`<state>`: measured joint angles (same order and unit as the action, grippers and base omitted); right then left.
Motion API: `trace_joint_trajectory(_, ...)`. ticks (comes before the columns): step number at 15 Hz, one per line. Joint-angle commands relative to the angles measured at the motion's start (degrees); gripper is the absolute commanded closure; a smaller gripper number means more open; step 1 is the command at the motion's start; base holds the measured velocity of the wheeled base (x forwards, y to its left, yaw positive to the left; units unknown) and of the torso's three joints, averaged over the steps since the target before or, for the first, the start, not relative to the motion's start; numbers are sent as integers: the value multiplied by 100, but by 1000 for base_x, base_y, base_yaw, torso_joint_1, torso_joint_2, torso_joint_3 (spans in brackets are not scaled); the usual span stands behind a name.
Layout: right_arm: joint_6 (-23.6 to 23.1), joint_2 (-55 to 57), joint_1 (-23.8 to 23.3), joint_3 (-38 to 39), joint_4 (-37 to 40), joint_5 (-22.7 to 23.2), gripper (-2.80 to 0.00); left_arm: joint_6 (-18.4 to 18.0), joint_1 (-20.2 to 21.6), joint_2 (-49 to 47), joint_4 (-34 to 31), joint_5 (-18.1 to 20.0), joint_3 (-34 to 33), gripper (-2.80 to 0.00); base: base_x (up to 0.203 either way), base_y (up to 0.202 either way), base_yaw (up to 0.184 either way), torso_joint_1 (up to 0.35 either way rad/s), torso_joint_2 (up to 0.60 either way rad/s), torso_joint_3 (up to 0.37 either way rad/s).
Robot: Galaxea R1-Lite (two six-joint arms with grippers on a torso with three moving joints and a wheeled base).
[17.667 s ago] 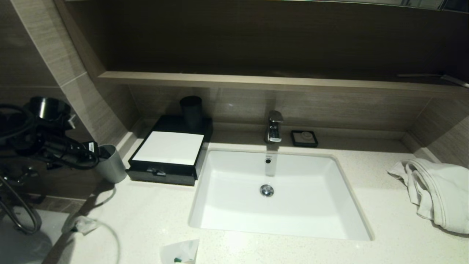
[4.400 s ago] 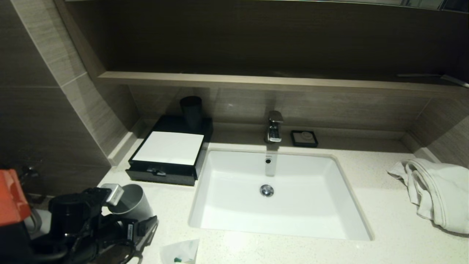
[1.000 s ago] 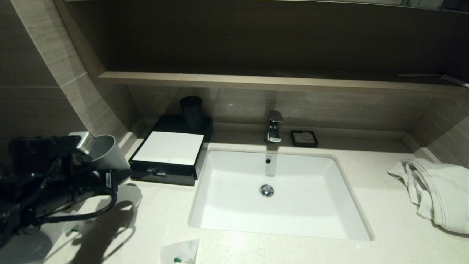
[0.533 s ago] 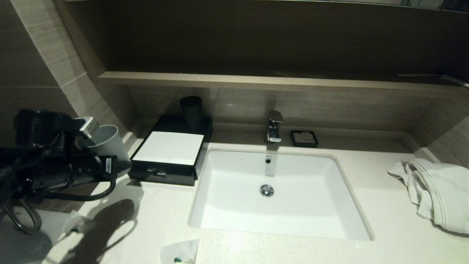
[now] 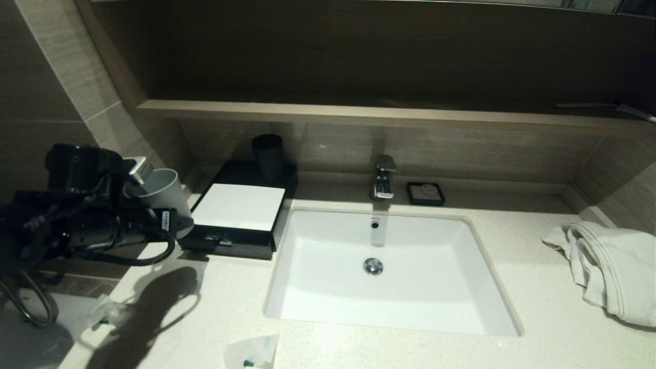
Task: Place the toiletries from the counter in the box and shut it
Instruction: Place the cup on the storage box
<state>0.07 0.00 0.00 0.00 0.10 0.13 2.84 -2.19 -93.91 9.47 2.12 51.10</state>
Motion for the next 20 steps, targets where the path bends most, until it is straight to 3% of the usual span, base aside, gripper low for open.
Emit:
trace_joint_trajectory(1, -1, 0, 0, 0, -1, 4, 0, 6, -9, -184, -49, -3, 160, 0, 0, 0, 0, 0, 0, 0)
trace_joint_trajectory(20, 1, 0, 0, 0, -1, 4, 0, -3, -154, -1824, -225, -16, 2023, 0, 0, 0, 0, 0, 0, 0)
